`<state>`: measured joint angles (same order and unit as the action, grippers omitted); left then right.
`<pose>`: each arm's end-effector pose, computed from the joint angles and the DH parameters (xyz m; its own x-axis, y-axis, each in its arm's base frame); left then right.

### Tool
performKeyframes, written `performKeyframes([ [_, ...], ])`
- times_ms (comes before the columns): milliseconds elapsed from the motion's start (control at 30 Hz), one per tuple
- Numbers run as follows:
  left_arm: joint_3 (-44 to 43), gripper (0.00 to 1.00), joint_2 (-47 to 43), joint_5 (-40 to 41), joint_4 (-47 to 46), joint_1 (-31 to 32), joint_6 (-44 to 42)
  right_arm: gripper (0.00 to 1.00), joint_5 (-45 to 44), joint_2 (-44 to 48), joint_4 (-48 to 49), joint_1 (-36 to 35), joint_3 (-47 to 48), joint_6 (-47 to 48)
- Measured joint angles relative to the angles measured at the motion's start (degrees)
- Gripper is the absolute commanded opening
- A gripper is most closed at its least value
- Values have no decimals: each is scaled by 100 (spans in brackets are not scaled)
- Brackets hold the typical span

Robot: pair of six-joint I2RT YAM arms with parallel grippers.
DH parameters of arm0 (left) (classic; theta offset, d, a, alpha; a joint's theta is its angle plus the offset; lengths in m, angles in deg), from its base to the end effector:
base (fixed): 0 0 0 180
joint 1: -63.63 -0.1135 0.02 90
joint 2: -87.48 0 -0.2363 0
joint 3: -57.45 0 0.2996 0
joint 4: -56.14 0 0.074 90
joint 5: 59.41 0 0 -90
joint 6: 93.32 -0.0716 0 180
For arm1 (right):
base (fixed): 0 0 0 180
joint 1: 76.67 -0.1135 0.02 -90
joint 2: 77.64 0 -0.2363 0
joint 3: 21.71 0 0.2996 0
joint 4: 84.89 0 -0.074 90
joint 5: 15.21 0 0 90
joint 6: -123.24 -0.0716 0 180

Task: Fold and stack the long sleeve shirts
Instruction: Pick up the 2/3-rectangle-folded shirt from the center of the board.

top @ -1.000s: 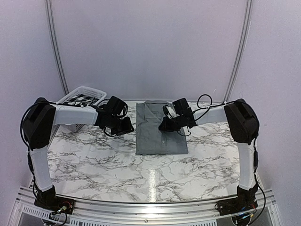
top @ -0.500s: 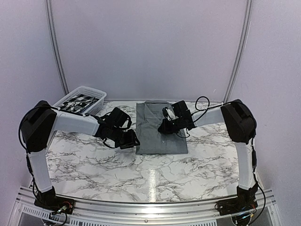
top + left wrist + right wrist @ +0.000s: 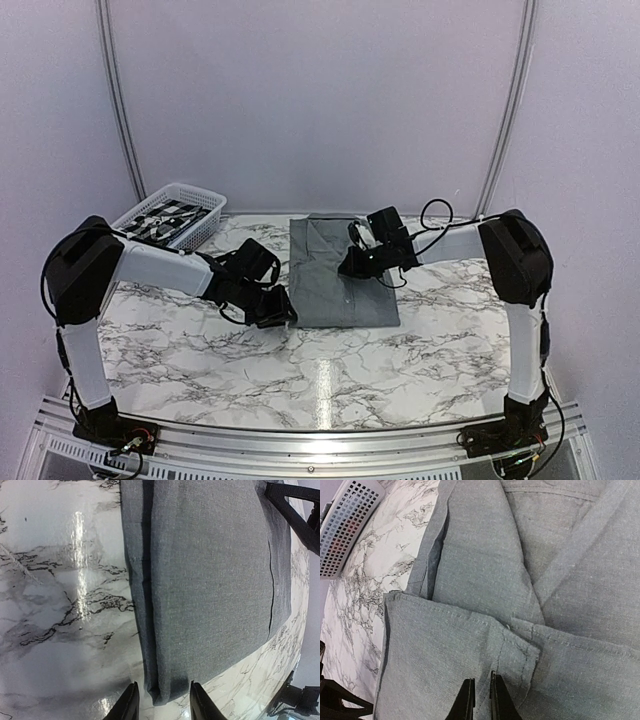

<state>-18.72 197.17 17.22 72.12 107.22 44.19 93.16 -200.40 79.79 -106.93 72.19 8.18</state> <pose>0.3092 -0.3172 0.0613 -0.9469 -0.0891 -0.3090 0.1205 0.7926 -0.5977 0.4309 0.2775 0.0687 -0.8305 -0.0192 -0.5566 -0.3551 0.7881 0.5027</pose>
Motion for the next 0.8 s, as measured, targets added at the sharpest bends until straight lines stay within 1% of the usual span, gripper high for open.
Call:
performKeyframes([
  [133,0,31,7,-26,-7,26,164,9,-39,9,-81,0,0,4],
  [267,7,31,48,-96,-7,31,286,9,-144,129,-232,0,-2,28],
  [367,20,30,76,-122,4,31,310,9,-243,396,-337,0,-17,66],
  [500,20,27,90,-149,2,28,339,9,-350,850,-369,11,-168,109],
  [633,20,26,101,-170,2,28,398,9,-413,1467,-348,68,-826,111],
  [800,20,24,107,-175,-2,28,439,12,-461,2339,-400,264,-2070,111],
])
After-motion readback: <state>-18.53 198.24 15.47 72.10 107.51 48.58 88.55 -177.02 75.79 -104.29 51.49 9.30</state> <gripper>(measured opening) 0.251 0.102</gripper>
